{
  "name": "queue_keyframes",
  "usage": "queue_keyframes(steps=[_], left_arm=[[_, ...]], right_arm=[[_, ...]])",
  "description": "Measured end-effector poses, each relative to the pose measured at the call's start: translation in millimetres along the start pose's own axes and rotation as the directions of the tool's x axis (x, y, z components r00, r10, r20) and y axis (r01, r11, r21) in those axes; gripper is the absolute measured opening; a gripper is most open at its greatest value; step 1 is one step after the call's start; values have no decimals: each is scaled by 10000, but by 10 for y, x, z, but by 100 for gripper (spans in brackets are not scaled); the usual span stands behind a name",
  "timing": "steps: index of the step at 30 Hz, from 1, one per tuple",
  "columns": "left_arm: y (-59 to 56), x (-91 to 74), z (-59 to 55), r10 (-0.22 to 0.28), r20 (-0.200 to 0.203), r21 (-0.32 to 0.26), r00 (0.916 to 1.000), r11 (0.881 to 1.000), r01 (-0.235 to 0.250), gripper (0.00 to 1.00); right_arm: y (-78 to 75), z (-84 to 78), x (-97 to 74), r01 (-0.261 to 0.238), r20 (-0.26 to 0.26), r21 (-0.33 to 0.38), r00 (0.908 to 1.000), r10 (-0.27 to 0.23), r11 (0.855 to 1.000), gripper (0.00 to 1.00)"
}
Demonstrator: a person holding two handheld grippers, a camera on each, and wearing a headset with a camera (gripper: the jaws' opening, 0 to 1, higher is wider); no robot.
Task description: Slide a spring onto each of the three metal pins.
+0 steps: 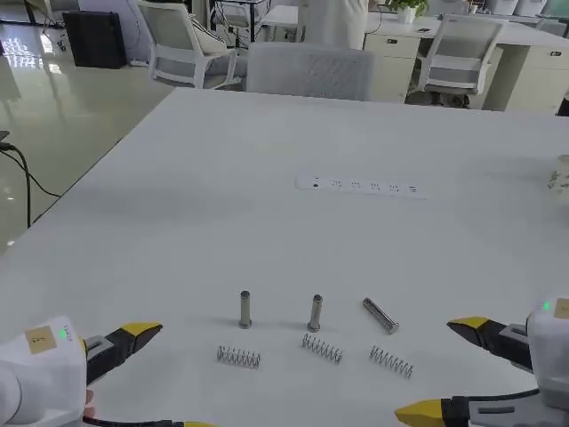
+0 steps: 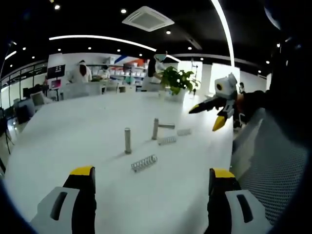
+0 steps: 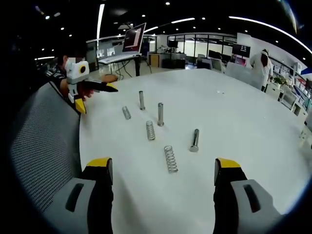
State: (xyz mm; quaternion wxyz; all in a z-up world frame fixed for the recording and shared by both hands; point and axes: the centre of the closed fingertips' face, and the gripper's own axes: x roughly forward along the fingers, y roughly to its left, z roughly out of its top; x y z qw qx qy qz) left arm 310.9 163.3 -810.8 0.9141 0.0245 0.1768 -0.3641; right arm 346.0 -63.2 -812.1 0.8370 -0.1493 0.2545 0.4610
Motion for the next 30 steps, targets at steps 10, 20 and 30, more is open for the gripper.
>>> queue_keyframes(steps=[10, 20, 30], left_arm=[[4, 5, 21, 2, 28, 36, 10000, 10000, -2, 93], [-6, -1, 86, -6, 146, 99, 9999, 10000, 4, 93], [-40, -6, 171, -52, 283, 217, 9996, 9998, 46, 93]], right_arm=[[-4, -3, -4, 6, -18, -8, 10000, -6, 10000, 86], [-7, 11, -6, 5, -1, -20, 10000, -5, 10000, 85], [-17, 42, -3, 21, -17, -102, 10000, -21, 9999, 85]])
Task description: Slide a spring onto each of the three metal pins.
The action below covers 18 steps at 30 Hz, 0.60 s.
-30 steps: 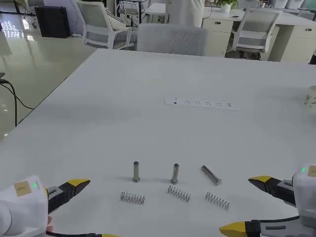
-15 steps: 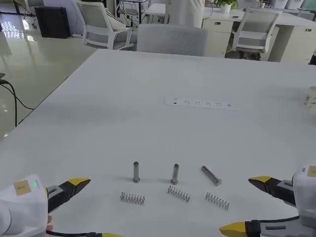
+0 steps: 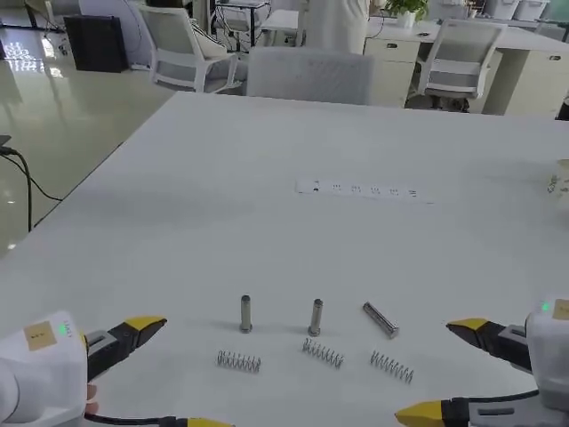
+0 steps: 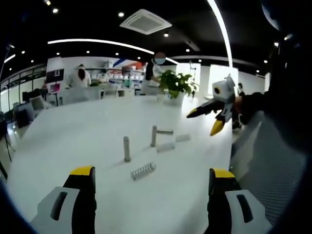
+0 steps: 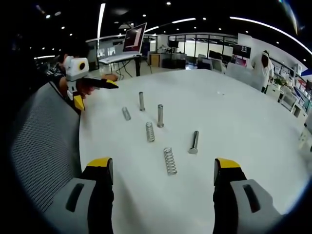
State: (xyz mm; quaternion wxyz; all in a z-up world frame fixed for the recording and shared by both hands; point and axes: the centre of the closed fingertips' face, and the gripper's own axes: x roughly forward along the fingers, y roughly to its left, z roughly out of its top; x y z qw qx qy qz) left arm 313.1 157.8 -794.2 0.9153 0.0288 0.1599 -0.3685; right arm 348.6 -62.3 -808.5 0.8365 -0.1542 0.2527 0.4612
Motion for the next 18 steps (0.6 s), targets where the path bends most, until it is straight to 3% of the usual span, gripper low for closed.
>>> queue_keyframes(steps=[10, 18], left_arm=[[-30, -16, 80, -15, 119, 110, 9999, 9999, 14, 93], [-40, -15, 95, -5, 154, 156, 9999, 9999, 3, 93]], right_arm=[[-80, 134, 13, 76, 0, -252, 10000, -76, 9997, 85], [-186, 306, 120, 91, 9, -562, 10000, -91, 9984, 83]])
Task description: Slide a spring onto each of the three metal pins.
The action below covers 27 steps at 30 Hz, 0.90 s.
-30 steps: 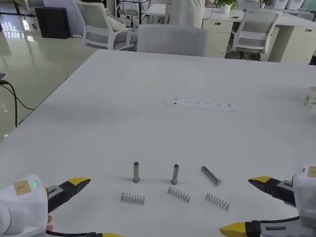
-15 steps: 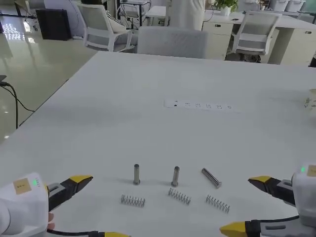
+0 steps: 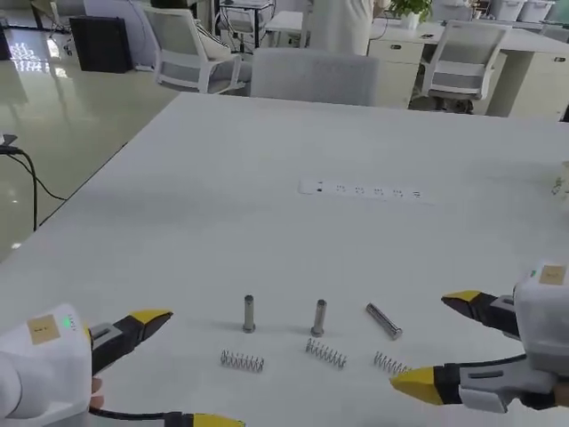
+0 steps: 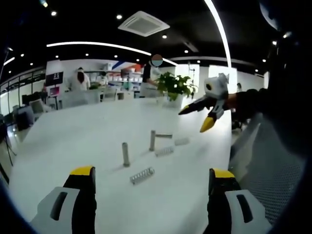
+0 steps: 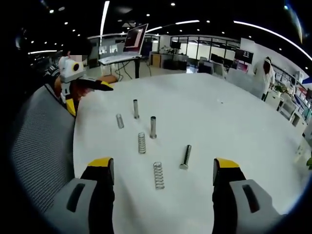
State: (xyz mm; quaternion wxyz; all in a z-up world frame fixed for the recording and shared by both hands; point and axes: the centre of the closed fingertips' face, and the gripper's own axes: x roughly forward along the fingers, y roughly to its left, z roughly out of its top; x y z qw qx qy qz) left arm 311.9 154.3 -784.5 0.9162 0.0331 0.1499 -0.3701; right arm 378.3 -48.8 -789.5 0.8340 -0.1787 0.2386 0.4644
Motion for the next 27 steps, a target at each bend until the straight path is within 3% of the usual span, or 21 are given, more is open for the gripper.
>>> queue_keyframes(steps=[14, 27], left_arm=[[13, -36, -11, 153, -14, -44, 9999, 9999, -153, 92], [10, -65, -34, 236, -20, -96, 9997, 9997, -236, 92]], right_arm=[[-156, 289, 290, 17, -140, -489, 9999, -24, 9988, 78], [-346, 304, 548, 257, -787, -383, 9965, -287, 9989, 67]])
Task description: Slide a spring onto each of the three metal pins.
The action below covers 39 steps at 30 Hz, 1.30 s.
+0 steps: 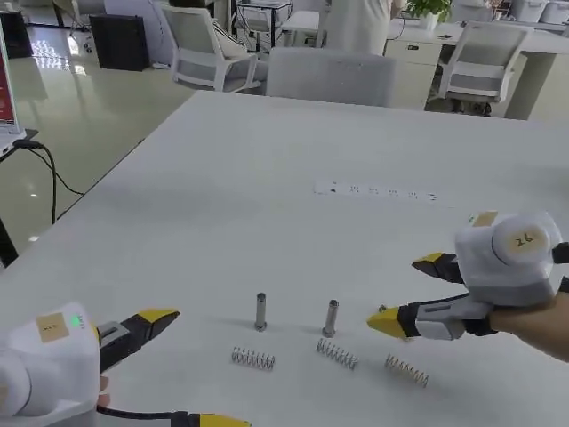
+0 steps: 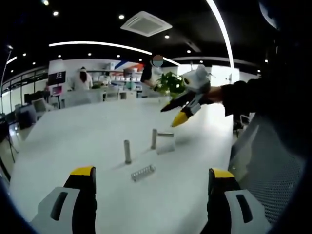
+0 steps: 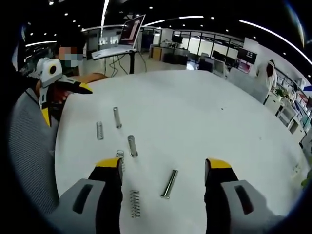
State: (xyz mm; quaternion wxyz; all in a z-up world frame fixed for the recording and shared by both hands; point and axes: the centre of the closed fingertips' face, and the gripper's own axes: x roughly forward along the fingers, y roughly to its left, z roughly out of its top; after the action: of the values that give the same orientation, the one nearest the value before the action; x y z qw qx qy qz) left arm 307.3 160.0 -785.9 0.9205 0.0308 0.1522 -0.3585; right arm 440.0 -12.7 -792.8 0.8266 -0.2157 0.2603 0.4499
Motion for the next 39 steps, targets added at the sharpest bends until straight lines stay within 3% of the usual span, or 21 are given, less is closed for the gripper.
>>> queue_keyframes(steps=[13, 25, 39], left_arm=[[13, -6, -38, 40, -53, -74, 10000, 10000, -40, 91], [9, 6, -46, -12, -62, -102, 10000, 9999, 12, 90], [31, -22, -57, 62, -77, -163, 10000, 9998, -64, 90]], right_arm=[[-28, -270, 236, 136, -1306, 588, 9914, -58, 9982, 52], [-151, -388, 304, 752, -1994, 1271, 9787, -488, 9890, 22], [-174, -465, 413, 959, -2545, 1626, 9657, -521, 9820, 13]])
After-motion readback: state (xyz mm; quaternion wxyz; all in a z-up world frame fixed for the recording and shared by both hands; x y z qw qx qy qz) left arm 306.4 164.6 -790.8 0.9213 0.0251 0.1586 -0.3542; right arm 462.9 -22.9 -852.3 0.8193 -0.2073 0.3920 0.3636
